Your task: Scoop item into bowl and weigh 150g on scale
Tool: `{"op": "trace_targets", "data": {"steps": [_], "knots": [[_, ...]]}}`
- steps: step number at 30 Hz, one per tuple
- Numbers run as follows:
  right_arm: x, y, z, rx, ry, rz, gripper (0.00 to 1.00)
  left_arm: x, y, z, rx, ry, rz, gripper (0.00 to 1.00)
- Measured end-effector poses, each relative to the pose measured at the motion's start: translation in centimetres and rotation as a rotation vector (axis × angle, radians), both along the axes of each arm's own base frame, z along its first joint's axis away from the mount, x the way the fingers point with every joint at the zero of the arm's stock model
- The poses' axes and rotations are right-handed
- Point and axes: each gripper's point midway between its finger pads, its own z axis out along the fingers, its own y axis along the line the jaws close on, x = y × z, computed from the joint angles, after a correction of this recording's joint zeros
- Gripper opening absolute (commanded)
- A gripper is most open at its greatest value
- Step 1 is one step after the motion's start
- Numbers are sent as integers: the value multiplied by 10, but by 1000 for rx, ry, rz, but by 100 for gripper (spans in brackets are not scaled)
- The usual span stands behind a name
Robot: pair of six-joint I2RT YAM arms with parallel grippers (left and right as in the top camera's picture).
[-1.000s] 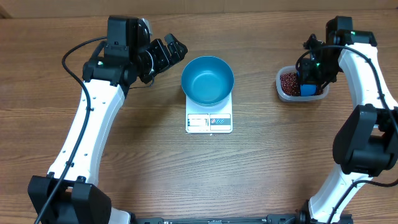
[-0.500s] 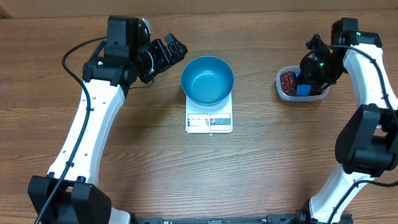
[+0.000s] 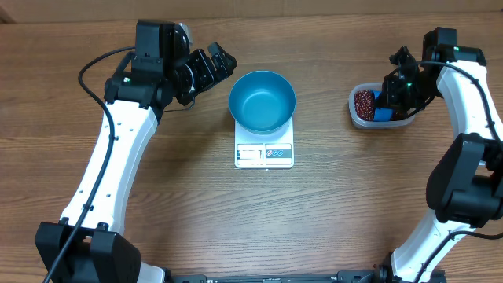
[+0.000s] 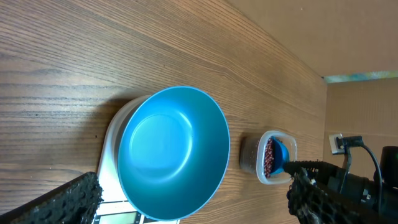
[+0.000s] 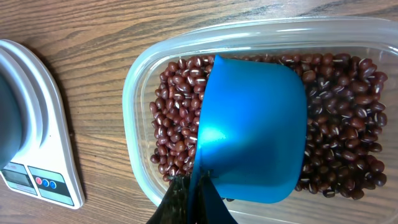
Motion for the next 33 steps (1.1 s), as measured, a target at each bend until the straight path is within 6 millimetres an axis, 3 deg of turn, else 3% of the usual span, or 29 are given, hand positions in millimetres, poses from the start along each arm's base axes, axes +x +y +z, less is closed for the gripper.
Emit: {"op": "trace_targets", "data": {"steps": [9, 33], "knots": [[-1, -3, 0, 25, 1, -15, 4, 0, 0, 0, 0, 0, 0, 100], [-3, -28, 6, 298, -34, -146, 4, 0, 0, 0, 0, 0, 0, 100]]}}
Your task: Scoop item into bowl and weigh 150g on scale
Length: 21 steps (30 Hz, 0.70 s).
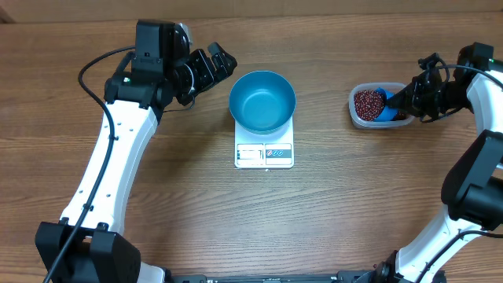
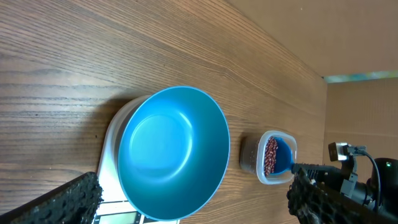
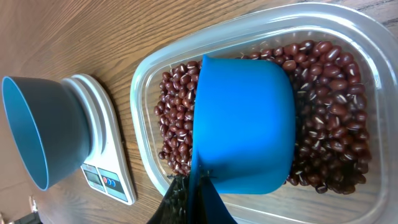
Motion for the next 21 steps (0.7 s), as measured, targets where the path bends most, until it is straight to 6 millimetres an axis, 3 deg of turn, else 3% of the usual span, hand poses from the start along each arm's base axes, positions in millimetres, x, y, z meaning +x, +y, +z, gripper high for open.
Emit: {"op": "trace_targets", "data": {"steps": [10, 21], "knots": [[-6, -5, -2, 80, -3, -9, 4, -11, 2, -10, 15, 60, -5, 100], [-4, -8, -4, 114, -26, -17, 4, -24, 1, -19, 118, 36, -140, 100]]}}
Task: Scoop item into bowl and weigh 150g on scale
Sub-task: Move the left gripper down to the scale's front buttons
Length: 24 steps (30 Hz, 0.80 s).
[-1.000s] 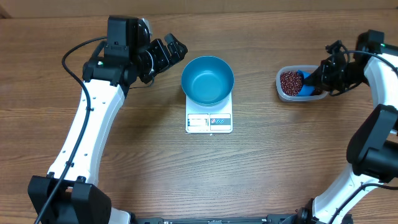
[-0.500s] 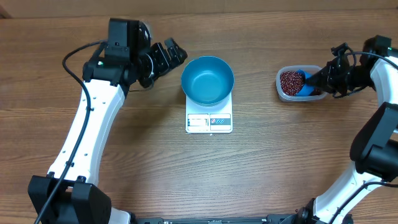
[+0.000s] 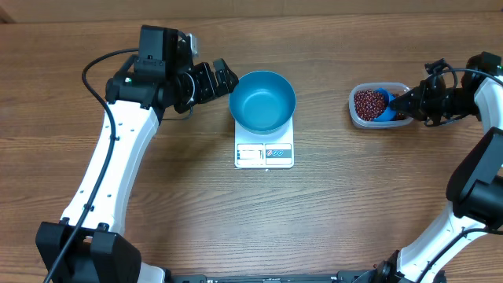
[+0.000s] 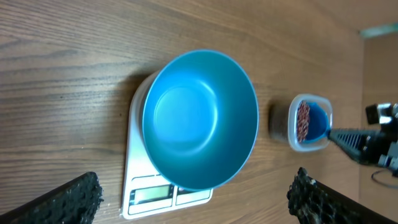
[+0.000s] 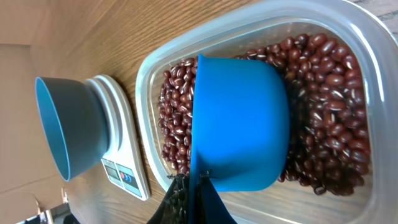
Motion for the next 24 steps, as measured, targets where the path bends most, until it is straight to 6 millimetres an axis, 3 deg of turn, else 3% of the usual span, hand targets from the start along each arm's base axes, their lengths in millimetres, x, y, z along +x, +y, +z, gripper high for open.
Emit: {"op": "trace_targets", "data": {"steps": [7, 11, 20, 22, 24], "knots": [[0, 7, -3, 37, -42, 1, 4, -2, -2, -1, 24, -20, -43, 100], [0, 8, -3, 44, -46, 1, 4, -3, -1, -2, 43, -33, -72, 93], [0, 9, -2, 52, -47, 1, 4, -19, -6, -11, 100, -17, -176, 88], [0, 9, -2, 51, -47, 1, 4, -24, -15, -11, 108, -22, -214, 85], [0, 8, -2, 50, -47, 2, 4, -29, -26, -13, 115, -26, -253, 72]]}}
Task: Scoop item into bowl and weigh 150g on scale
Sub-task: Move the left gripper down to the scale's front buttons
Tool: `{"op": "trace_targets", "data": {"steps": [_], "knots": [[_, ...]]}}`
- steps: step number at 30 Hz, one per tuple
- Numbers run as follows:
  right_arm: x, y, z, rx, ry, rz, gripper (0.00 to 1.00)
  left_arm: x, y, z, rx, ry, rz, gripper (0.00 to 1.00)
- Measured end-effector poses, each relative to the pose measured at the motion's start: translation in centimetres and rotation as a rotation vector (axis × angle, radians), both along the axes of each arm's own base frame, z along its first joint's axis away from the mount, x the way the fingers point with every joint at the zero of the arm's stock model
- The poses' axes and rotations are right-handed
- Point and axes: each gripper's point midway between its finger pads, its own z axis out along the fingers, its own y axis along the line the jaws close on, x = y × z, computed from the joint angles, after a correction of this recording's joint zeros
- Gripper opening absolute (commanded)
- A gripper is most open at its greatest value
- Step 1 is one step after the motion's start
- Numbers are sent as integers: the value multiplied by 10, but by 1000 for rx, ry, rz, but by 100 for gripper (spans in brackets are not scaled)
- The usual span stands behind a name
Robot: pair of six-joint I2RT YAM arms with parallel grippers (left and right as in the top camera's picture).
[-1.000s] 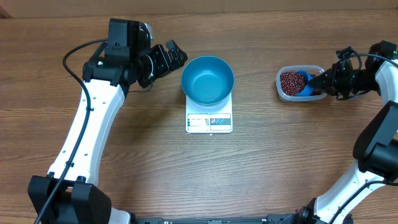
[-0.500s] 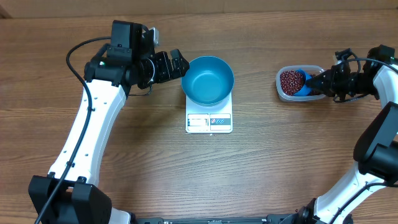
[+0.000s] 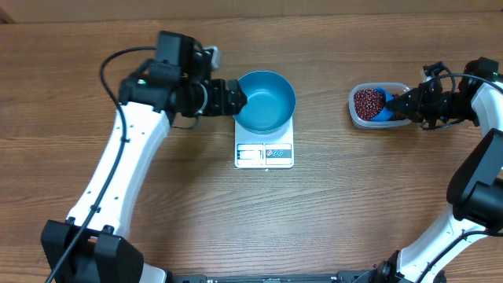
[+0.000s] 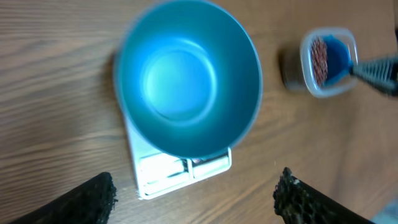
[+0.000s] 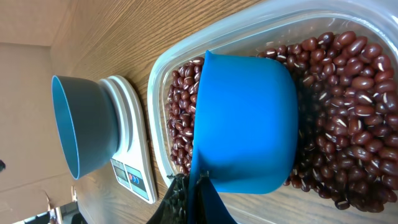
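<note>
An empty blue bowl (image 3: 262,101) stands on a small white scale (image 3: 264,155) at mid-table; the bowl (image 4: 186,86) fills the left wrist view. My left gripper (image 3: 233,99) is open at the bowl's left rim, with one of its fingers (image 4: 87,198) low in the wrist view. A clear tub (image 3: 363,118) of red beans (image 5: 339,149) sits at the right. My right gripper (image 5: 194,200) is shut on the handle of a blue scoop (image 5: 245,121), whose cup lies in the beans.
Wooden table (image 3: 259,220) all round. The scale's display and buttons (image 5: 132,179) face the near side. Cables hang off both arms.
My left gripper moved right, from a short way left of the bowl to its left rim. The right gripper with the scoop barely shifted in the tub.
The right gripper held the scoop in the bean tub throughout, the arm swinging out to the right and the scoop tilting. The left gripper stayed open at the far left of the bowl, then came closer, and now reaches the rim.
</note>
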Motion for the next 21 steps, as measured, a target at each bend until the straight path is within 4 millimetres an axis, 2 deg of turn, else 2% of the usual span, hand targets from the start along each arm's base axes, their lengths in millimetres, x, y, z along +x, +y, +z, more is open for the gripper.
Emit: {"op": "trace_targets", "data": {"steps": [1, 3, 11, 13, 15, 16, 17, 21], "knots": [[0, 0, 0, 0, 0, 0, 4, -4, -6, -2, 5, 2, -20, 54], [0, 0, 0, -2, 2, -1, 4, -14, -18, -10, 22, 17, -58, 6], [0, -1, -1, -4, 1, 0, 4, -47, -44, -49, 143, 57, -144, 4], [0, 0, -1, -4, 2, 0, 4, -52, -49, -58, 191, 43, -155, 24], [0, -1, -1, -8, 5, -1, 4, -58, -56, -64, 227, 29, -172, 28], [-1, -1, -1, -10, 5, 0, 4, -60, -60, -66, 238, 22, -180, 21], [-1, -1, -2, -11, 6, -1, 4, -62, -64, -67, 248, 13, -191, 4], [-1, -2, -2, -13, 6, -1, 4, -64, -77, -65, 252, -23, -209, 4]]}}
